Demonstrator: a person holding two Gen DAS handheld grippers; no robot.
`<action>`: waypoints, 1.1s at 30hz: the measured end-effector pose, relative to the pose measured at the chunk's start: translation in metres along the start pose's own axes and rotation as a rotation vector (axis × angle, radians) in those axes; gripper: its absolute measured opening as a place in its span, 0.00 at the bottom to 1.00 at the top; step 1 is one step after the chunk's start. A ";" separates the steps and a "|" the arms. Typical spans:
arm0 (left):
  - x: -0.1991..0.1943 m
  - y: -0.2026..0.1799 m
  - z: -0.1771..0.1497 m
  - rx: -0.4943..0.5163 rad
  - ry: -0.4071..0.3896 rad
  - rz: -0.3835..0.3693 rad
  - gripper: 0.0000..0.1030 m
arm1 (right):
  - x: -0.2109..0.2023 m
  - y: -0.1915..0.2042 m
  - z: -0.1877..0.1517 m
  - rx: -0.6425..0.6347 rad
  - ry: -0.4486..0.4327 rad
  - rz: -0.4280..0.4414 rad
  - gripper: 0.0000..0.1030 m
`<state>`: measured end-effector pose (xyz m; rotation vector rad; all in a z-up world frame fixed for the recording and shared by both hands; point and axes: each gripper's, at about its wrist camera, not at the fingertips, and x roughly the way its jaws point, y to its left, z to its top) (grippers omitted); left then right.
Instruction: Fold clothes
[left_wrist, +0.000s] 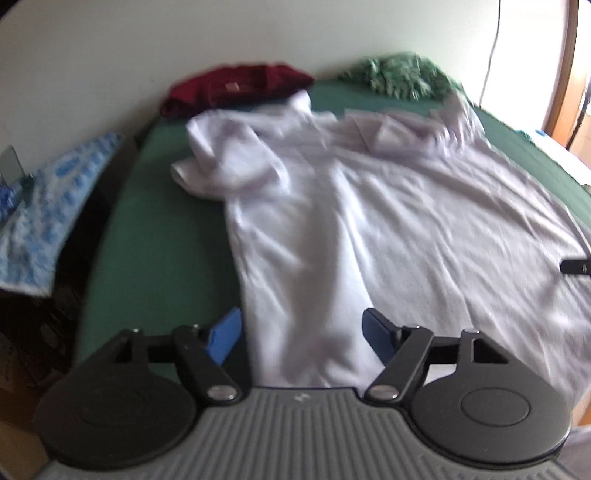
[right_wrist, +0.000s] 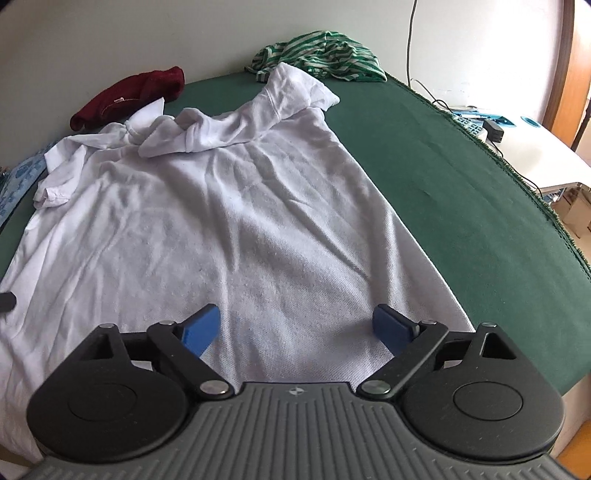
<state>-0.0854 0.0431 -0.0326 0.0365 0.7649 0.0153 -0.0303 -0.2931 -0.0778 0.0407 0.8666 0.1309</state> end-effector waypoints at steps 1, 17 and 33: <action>-0.006 0.004 0.011 -0.009 -0.039 0.004 0.77 | 0.000 -0.004 0.007 0.053 0.016 0.000 0.78; 0.098 -0.043 0.039 -0.148 -0.012 0.081 0.73 | 0.067 0.013 0.127 0.113 -0.040 0.236 0.59; 0.100 -0.044 0.026 -0.181 -0.024 0.189 0.99 | 0.127 0.100 0.143 -0.358 -0.103 0.345 0.34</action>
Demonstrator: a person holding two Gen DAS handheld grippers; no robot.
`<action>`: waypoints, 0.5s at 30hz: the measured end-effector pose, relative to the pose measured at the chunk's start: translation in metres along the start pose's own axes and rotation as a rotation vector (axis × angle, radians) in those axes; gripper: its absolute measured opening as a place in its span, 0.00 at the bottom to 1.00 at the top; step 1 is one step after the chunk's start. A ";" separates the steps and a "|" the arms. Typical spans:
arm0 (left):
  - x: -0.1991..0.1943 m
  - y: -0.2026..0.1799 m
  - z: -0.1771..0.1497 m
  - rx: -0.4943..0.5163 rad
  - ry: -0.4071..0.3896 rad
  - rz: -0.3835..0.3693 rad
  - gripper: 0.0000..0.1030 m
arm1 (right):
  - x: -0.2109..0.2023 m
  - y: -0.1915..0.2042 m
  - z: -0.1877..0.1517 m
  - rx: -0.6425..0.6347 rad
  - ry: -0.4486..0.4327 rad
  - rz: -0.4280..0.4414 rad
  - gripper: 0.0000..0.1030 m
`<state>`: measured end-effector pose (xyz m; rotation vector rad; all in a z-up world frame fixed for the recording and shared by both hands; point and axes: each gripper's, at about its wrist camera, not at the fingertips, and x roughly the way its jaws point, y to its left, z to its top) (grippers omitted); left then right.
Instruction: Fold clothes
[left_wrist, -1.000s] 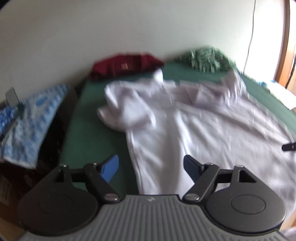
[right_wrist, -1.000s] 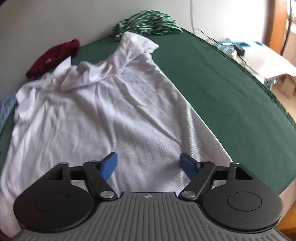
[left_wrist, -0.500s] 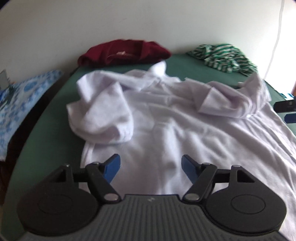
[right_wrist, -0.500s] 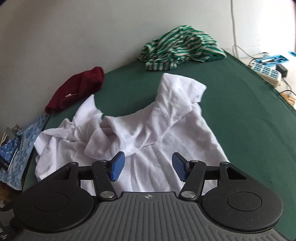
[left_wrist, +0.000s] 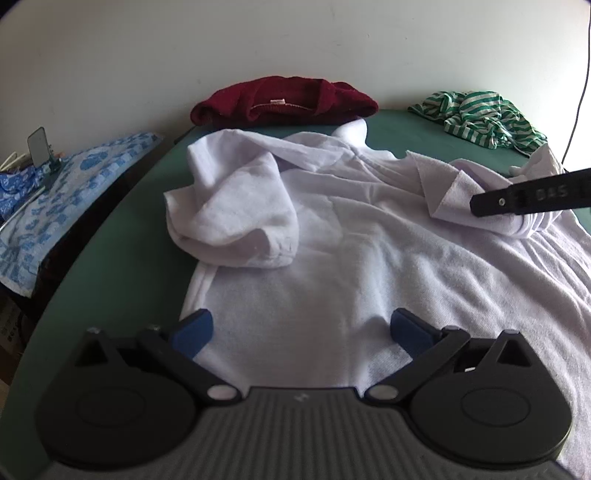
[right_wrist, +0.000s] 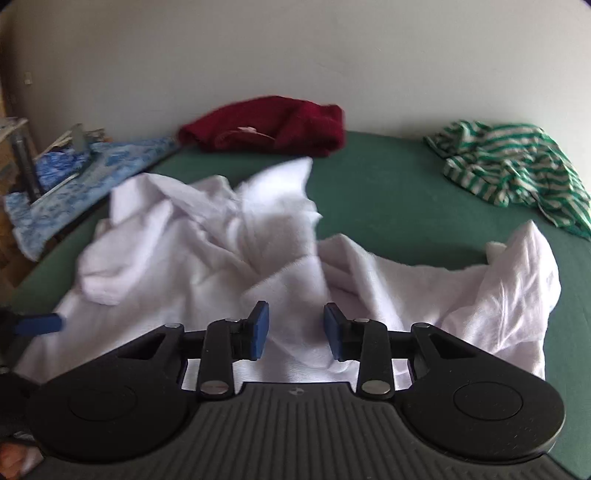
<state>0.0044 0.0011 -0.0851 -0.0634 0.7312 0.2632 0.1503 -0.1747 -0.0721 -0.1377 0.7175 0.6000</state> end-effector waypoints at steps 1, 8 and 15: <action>0.000 0.001 0.000 -0.001 0.001 -0.001 0.99 | 0.003 -0.006 -0.001 0.037 0.016 0.003 0.24; -0.019 0.014 0.063 0.044 0.019 -0.062 0.60 | -0.027 -0.041 0.022 0.164 -0.018 0.103 0.06; -0.050 0.017 0.233 0.347 -0.113 -0.092 0.79 | -0.041 -0.082 0.112 0.245 -0.087 0.100 0.04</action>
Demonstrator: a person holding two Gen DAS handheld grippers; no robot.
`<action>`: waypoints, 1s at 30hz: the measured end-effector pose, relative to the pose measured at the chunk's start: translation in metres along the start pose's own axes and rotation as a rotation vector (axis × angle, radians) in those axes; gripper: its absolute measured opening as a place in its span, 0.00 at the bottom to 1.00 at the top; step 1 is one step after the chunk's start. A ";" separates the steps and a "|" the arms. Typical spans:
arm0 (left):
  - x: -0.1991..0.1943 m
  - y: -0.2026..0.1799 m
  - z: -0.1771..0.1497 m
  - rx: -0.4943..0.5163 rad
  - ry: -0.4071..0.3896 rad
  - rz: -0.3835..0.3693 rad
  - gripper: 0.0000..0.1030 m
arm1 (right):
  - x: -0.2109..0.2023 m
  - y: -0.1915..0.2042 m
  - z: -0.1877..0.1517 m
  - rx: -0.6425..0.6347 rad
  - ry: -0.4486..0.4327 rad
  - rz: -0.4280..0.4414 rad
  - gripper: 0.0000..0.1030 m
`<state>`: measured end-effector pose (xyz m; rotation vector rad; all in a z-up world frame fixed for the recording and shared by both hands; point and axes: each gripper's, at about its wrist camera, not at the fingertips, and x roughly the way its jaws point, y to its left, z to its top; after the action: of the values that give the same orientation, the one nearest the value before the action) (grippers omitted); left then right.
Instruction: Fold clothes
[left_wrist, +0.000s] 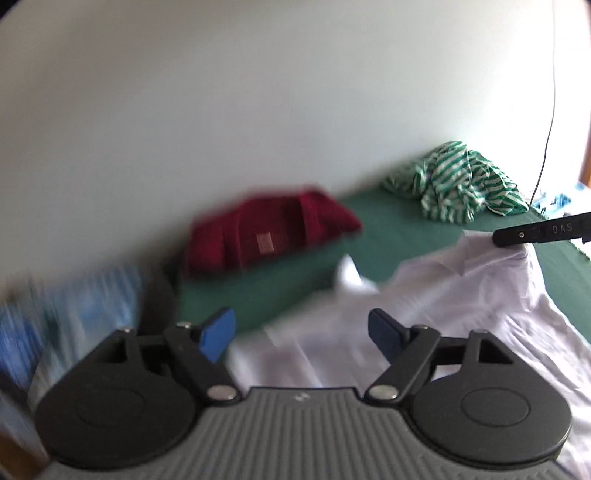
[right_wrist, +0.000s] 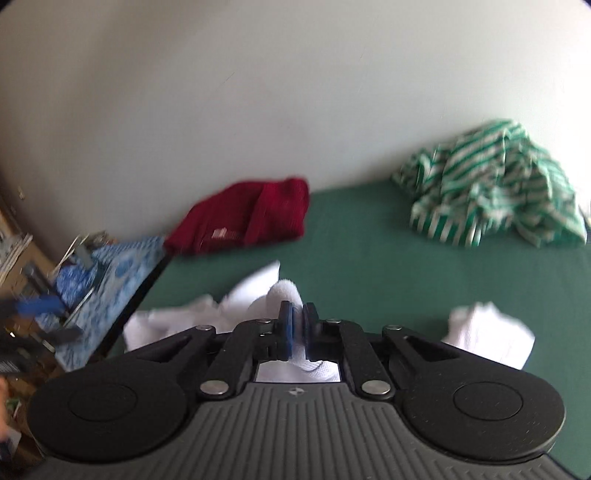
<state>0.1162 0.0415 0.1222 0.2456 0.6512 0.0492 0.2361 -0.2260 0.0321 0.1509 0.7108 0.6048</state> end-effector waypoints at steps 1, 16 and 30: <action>0.000 0.003 0.021 0.050 -0.025 -0.004 0.79 | 0.005 0.001 0.013 -0.017 0.000 -0.020 0.01; 0.144 -0.074 -0.011 0.317 0.171 -0.064 0.94 | 0.053 -0.045 -0.009 0.047 0.152 -0.145 0.60; 0.221 -0.036 -0.029 0.016 0.241 -0.060 0.24 | 0.099 -0.036 -0.008 0.033 0.034 -0.102 0.14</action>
<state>0.2730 0.0397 -0.0403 0.2378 0.8986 0.0160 0.3064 -0.2002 -0.0419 0.1342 0.7570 0.4990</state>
